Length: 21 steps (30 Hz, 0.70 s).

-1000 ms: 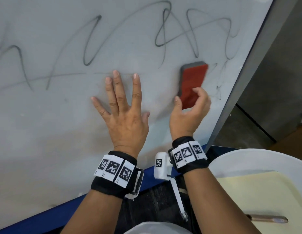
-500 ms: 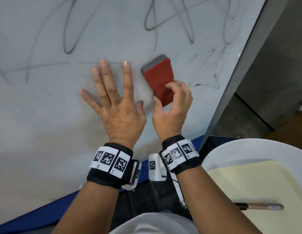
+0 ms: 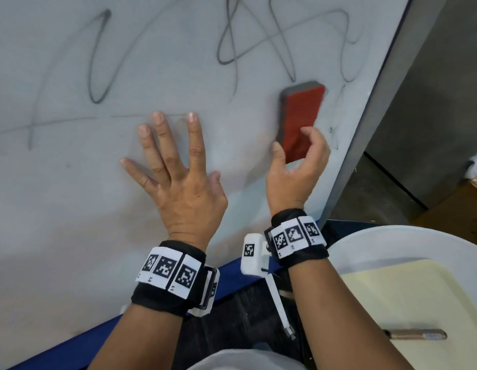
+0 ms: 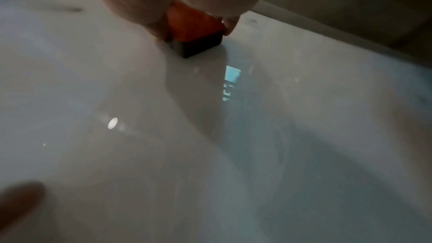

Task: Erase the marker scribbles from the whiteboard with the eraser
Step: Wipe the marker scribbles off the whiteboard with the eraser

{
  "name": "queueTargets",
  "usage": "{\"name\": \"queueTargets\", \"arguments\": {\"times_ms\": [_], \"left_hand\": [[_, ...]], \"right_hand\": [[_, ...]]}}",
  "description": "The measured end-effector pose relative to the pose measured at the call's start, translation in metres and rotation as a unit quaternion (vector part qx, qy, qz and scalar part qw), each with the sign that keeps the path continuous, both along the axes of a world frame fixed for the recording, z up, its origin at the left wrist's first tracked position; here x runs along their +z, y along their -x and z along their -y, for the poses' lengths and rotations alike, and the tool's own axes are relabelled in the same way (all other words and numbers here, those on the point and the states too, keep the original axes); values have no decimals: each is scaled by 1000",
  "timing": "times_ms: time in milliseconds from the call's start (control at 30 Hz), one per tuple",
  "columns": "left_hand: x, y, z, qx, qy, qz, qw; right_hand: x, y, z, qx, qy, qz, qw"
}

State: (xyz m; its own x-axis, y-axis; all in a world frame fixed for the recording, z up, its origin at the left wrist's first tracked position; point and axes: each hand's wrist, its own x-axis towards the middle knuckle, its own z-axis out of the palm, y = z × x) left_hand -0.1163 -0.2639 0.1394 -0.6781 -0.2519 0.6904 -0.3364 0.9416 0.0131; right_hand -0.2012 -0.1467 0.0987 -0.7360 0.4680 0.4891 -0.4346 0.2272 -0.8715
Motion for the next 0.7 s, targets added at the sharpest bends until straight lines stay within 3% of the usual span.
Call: {"name": "queueTargets", "arguments": {"times_ms": [67, 100, 167, 267, 333, 400, 467, 533, 700], "left_hand": [[0, 0, 1, 0, 2, 2, 1000], [0, 0, 1, 1, 3, 3, 1000], [0, 1, -2, 5, 0, 5, 1000], [0, 3, -5, 7, -6, 5, 1000], [0, 2, -6, 3, -10, 4, 1000], [0, 2, -5, -2, -8, 2, 1000], [-1, 2, -4, -3, -5, 4, 1000], [-2, 2, -3, -2, -2, 3, 1000], [-1, 2, -4, 0, 0, 7, 1000]], "right_hand": [[5, 8, -4, -28, 130, 67, 989], [7, 8, -2, -38, 151, 87, 984], [10, 4, 4, -44, 120, 69, 989], [11, -2, 8, -14, -9, -32, 999], [2, 2, 5, -14, -31, -28, 999], [-12, 8, -2, -35, 65, 53, 996], [-21, 8, -8, -36, 194, 154, 968], [-21, 9, -8, -35, 221, 186, 957], [7, 11, -1, -32, 85, 26, 996]]}}
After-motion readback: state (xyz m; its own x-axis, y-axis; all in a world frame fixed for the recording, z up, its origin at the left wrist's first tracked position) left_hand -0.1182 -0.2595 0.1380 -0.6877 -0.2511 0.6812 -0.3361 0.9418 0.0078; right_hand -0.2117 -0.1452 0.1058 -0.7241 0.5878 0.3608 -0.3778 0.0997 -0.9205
